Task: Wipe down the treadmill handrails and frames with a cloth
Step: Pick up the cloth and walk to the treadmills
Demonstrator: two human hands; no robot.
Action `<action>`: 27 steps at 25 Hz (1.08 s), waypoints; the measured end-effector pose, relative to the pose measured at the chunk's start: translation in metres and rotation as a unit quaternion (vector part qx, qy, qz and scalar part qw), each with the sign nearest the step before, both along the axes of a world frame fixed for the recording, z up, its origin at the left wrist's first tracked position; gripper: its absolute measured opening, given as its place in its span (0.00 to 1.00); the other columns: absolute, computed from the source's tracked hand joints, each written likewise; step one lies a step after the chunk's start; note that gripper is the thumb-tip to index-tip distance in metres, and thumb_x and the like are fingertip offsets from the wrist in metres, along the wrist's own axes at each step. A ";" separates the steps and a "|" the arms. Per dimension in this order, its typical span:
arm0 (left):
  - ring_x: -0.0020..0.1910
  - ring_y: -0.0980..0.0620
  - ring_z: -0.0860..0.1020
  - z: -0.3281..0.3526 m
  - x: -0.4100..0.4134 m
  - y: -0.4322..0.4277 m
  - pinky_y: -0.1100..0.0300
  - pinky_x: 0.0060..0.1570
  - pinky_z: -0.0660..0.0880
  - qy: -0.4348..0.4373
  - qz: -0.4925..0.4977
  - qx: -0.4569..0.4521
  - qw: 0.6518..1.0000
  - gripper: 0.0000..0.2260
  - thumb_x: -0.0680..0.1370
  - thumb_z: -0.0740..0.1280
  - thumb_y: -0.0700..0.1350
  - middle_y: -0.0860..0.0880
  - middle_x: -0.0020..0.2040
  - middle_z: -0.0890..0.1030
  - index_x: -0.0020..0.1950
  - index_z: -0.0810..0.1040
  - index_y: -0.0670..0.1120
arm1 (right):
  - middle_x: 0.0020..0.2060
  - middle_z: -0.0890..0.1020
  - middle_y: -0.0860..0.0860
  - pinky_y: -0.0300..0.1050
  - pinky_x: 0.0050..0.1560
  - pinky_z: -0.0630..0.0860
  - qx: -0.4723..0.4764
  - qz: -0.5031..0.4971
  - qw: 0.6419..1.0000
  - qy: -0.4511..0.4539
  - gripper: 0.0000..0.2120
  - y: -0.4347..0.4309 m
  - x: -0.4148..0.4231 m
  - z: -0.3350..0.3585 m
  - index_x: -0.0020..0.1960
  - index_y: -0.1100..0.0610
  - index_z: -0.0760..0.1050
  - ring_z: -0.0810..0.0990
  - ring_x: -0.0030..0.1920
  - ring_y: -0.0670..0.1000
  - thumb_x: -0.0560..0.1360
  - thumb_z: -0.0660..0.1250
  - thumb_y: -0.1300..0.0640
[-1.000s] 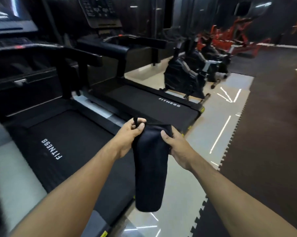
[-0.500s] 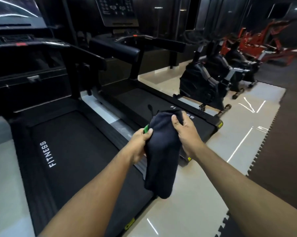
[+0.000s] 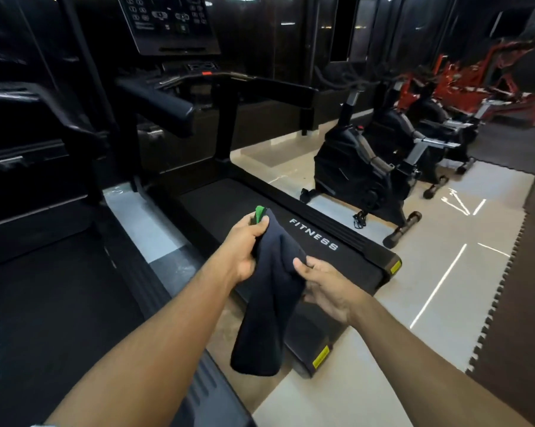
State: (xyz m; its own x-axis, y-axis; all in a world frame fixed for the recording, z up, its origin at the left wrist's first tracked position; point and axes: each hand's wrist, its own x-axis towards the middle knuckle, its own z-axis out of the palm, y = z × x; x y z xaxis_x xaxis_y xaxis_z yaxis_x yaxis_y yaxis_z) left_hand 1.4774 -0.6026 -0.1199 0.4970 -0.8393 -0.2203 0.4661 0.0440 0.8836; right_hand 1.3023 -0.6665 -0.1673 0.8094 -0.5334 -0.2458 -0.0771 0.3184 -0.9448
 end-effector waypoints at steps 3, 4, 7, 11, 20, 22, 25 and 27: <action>0.55 0.50 0.80 0.007 0.018 -0.095 0.55 0.51 0.79 -0.053 0.019 0.008 0.998 0.18 0.81 0.62 0.36 0.49 0.60 0.80 0.66 0.72 0.55 | 0.50 0.87 0.45 0.36 0.52 0.79 -0.009 -0.031 0.999 -0.032 0.08 -0.107 0.014 0.026 0.57 0.55 0.78 0.84 0.54 0.42 0.81 0.63 0.54; 0.58 0.50 0.79 0.010 0.023 -0.123 0.54 0.55 0.78 -0.073 0.032 0.021 0.997 0.19 0.81 0.62 0.36 0.49 0.63 0.78 0.67 0.71 0.57 | 0.47 0.87 0.43 0.34 0.49 0.78 -0.025 -0.017 0.999 -0.026 0.06 -0.141 0.019 0.033 0.55 0.54 0.78 0.84 0.51 0.40 0.81 0.64 0.56; 0.61 0.48 0.77 0.023 0.040 -0.200 0.51 0.58 0.77 -0.075 0.084 0.069 0.991 0.26 0.79 0.68 0.45 0.47 0.69 0.74 0.75 0.64 0.54 | 0.52 0.87 0.48 0.42 0.57 0.79 -0.084 0.023 0.996 -0.023 0.10 -0.228 0.043 0.056 0.61 0.58 0.76 0.84 0.55 0.46 0.81 0.66 0.61; 0.58 0.55 0.76 0.038 0.063 -0.280 0.51 0.59 0.75 -0.037 -0.034 0.081 0.995 0.45 0.73 0.73 0.51 0.52 0.76 0.64 0.80 0.46 0.57 | 0.56 0.85 0.55 0.47 0.58 0.78 -0.057 -0.055 0.994 -0.075 0.13 -0.335 0.086 0.070 0.65 0.60 0.73 0.83 0.58 0.52 0.82 0.64 0.58; 0.54 0.50 0.81 -0.007 0.194 -0.513 0.61 0.45 0.79 -0.056 0.072 0.092 0.992 0.32 0.77 0.69 0.33 0.44 0.61 0.77 0.76 0.63 0.51 | 0.57 0.83 0.60 0.54 0.62 0.78 0.053 -0.084 0.993 -0.068 0.21 -0.574 0.231 0.039 0.67 0.59 0.67 0.83 0.59 0.57 0.77 0.69 0.68; 0.56 0.48 0.81 0.005 0.249 -0.568 0.58 0.48 0.79 -0.045 0.090 0.122 0.987 0.28 0.76 0.70 0.34 0.42 0.63 0.76 0.73 0.68 0.51 | 0.55 0.83 0.62 0.55 0.62 0.77 0.053 -0.047 0.996 -0.048 0.26 -0.636 0.283 0.055 0.66 0.53 0.66 0.83 0.57 0.57 0.75 0.69 0.72; 0.60 0.47 0.79 0.052 0.318 -0.612 0.59 0.53 0.79 -0.072 0.044 0.108 0.991 0.28 0.73 0.70 0.28 0.41 0.64 0.77 0.69 0.72 0.47 | 0.54 0.83 0.60 0.51 0.59 0.79 0.024 0.017 0.999 -0.044 0.26 -0.700 0.348 0.102 0.65 0.54 0.70 0.83 0.54 0.55 0.74 0.68 0.75; 0.61 0.46 0.78 0.099 0.359 -0.633 0.58 0.56 0.78 -0.121 0.052 0.122 0.984 0.27 0.71 0.72 0.28 0.42 0.63 0.78 0.67 0.74 0.46 | 0.56 0.84 0.56 0.45 0.57 0.79 0.019 0.054 0.998 -0.040 0.27 -0.733 0.385 0.145 0.66 0.55 0.71 0.83 0.57 0.52 0.73 0.68 0.76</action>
State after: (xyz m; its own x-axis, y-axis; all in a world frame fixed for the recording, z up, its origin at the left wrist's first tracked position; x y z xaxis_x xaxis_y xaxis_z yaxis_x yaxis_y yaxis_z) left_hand 1.8361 -1.2356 -0.0210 0.6395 -0.7181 -0.2744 0.2452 -0.1478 0.9581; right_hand 1.6876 -1.4000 -0.0228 0.8792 -0.4340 -0.1965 -0.0372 0.3488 -0.9365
